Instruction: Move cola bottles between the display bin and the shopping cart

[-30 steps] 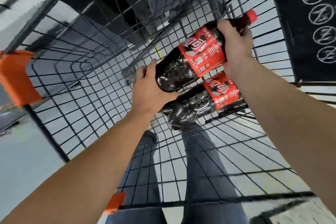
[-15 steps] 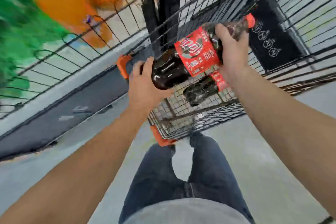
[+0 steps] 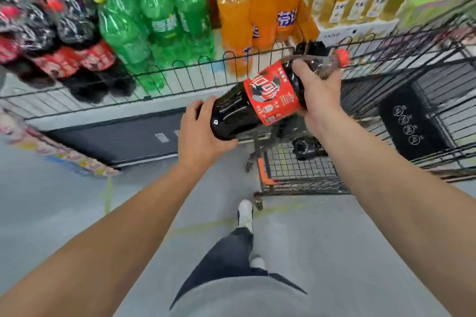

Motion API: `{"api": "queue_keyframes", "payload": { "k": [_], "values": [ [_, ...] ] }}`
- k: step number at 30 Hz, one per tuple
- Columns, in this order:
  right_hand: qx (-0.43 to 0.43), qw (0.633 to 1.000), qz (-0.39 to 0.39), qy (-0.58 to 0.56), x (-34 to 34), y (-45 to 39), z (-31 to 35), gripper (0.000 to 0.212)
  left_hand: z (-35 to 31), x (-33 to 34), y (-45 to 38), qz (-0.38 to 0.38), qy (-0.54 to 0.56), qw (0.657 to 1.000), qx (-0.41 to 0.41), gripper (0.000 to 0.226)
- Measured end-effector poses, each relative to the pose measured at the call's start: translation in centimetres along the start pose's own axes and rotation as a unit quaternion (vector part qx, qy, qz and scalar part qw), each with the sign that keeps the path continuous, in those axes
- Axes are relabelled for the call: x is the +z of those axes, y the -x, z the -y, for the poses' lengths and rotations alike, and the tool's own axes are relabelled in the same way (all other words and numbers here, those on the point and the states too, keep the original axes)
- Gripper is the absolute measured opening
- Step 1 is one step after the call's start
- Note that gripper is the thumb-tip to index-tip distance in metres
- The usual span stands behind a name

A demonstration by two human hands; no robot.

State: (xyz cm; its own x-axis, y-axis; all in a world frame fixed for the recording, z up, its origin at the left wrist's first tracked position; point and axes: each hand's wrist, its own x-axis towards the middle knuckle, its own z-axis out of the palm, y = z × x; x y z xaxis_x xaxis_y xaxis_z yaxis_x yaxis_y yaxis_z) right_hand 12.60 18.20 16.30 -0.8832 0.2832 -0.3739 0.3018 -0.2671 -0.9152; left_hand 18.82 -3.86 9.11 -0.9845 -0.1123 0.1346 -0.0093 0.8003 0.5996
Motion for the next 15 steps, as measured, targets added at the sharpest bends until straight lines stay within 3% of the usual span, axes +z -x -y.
{"api": "queue_keyframes", "payload": {
  "k": [12, 15],
  "values": [
    [-0.006, 0.989, 0.141, 0.034, 11.4, 15.2, -4.4, 0.079, 8.9, -12.8, 14.9, -0.125, -0.025, 0.986, -0.108, 0.107],
    [-0.005, 0.983, 0.18, 0.043, 15.3, 18.7, -5.9, 0.065, 12.1, -15.5, 17.6, -0.154, -0.021, 0.979, -0.133, 0.107]
  ]
}}
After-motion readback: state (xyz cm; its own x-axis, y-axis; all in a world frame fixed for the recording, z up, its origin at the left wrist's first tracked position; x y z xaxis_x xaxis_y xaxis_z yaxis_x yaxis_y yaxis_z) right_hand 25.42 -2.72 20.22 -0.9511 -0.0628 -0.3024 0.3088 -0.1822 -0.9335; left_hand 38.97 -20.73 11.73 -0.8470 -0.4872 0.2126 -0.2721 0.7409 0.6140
